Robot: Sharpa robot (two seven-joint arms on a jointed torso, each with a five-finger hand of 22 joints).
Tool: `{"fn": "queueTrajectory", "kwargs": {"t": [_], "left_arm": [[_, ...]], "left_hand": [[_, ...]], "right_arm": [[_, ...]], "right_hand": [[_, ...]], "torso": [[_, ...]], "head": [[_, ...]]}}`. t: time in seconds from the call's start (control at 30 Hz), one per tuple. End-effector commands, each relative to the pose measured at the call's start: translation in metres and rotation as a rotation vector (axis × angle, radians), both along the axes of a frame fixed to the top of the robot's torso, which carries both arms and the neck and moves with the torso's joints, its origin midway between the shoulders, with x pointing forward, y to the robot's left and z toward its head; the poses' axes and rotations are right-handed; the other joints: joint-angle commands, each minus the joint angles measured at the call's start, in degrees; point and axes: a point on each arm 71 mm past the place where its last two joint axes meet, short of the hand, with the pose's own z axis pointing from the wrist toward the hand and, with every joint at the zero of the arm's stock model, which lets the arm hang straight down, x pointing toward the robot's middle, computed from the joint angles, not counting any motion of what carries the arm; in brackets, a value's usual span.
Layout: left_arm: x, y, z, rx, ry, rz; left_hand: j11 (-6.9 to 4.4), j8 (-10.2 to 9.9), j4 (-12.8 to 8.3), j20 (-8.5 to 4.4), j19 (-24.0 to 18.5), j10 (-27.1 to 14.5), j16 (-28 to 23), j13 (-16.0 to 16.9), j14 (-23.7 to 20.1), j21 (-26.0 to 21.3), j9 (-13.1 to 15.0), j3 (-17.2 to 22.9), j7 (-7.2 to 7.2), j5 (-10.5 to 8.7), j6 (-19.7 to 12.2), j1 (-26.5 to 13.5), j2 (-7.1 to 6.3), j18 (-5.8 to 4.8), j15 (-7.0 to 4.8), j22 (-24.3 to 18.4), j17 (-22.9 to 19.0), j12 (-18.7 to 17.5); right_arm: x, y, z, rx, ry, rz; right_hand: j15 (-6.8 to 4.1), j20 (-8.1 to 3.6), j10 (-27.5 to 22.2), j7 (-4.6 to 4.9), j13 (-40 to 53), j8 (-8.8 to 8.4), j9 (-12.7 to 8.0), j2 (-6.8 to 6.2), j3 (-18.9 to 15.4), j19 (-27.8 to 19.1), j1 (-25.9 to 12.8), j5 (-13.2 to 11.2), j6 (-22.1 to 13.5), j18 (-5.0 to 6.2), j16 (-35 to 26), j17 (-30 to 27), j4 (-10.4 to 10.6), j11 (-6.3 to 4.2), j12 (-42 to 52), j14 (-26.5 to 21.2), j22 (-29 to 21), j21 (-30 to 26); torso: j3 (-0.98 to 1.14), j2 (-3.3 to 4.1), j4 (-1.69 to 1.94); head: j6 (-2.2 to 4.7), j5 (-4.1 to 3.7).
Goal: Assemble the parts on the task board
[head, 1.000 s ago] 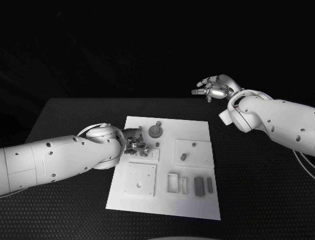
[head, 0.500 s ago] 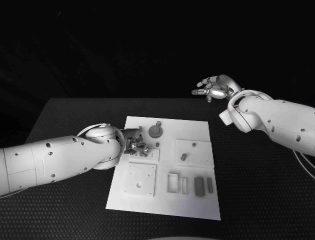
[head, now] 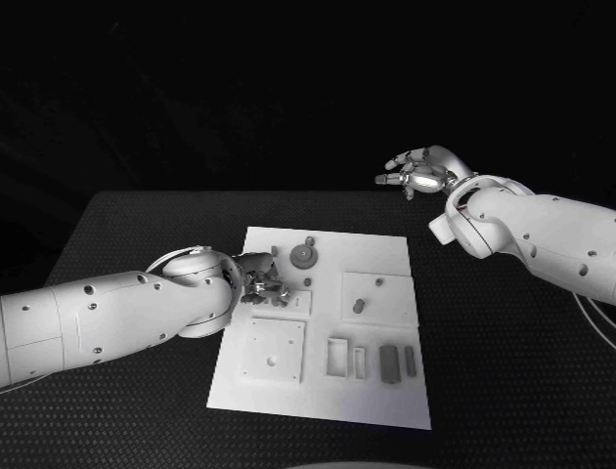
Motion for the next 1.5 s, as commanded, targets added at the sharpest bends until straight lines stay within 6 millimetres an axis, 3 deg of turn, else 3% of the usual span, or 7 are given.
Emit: {"fn": "queueTrajectory", "kwargs": {"t": [0.03,0.63,0.9,1.5], "left_arm": [[-0.0006,0.0004,0.0009,-0.018,-0.029,0.007],[-0.0021,0.0008,-0.0003,-0.033,-0.044,0.018],[-0.0013,0.0008,0.0007,-0.050,-0.063,0.027],[-0.0020,0.0001,-0.0026,-0.024,-0.028,0.013]], "left_hand": [[-1.91,0.20,1.07,-6.49,0.19,-1.68,0.39,-0.10,0.63,0.32,0.04,1.49,-5.82,0.14,10.07,1.14,0.41,0.93,-1.20,0.91,-0.07,0.35],[-1.93,0.23,1.15,-6.52,0.27,-1.72,0.45,-0.20,0.67,0.41,0.00,1.46,-5.83,-0.36,10.06,1.18,0.36,0.97,-1.26,0.89,-0.18,0.41],[-1.92,0.26,1.34,-6.57,0.29,-1.81,0.51,-0.44,0.64,0.48,-0.13,1.55,-5.83,-2.38,9.97,1.36,0.29,1.05,-1.43,0.83,-0.49,0.53],[-1.92,0.25,1.27,-6.58,0.25,-1.83,0.54,-0.51,0.62,0.48,-0.17,1.68,-5.83,-2.67,9.93,1.50,0.29,1.07,-1.45,0.83,-0.57,0.57]], "right_arm": [[-0.0005,0.0015,-0.0001,0.001,0.001,0.015],[-0.0007,0.0008,-0.0001,0.000,0.002,0.014],[-0.0005,0.0007,-0.0001,0.000,0.001,0.014],[-0.0006,0.0004,-0.0003,0.000,0.003,0.014]], "right_hand": [[0.11,0.37,-0.53,2.51,-0.07,0.38,-0.06,0.20,-0.26,0.04,-0.17,0.39,0.29,0.57,0.34,-0.06,-0.18,0.05,0.19,-0.45,1.01,-0.29],[0.11,0.36,-0.55,2.51,-0.14,0.40,-0.10,0.20,-0.27,0.04,-0.18,0.41,0.29,0.57,0.37,-0.11,-0.19,0.05,0.25,-0.46,1.02,-0.31],[0.11,0.36,-0.56,2.51,-0.18,0.41,-0.12,0.21,-0.27,0.04,-0.18,0.41,0.28,0.57,0.39,-0.14,-0.19,0.05,0.28,-0.47,1.02,-0.32],[0.11,0.36,-0.59,2.51,-0.30,0.44,-0.17,0.25,-0.27,0.04,-0.18,0.42,0.29,0.57,0.45,-0.23,-0.20,0.05,0.37,-0.50,1.03,-0.34]], "torso": [[0.02,-0.04,0.04],[0.05,-0.01,0.01],[0.06,-0.02,-0.06],[0.01,-0.01,-0.03]], "head": [[0.03,0.03],[0.12,0.07],[0.17,0.16],[0.07,0.14]]}}
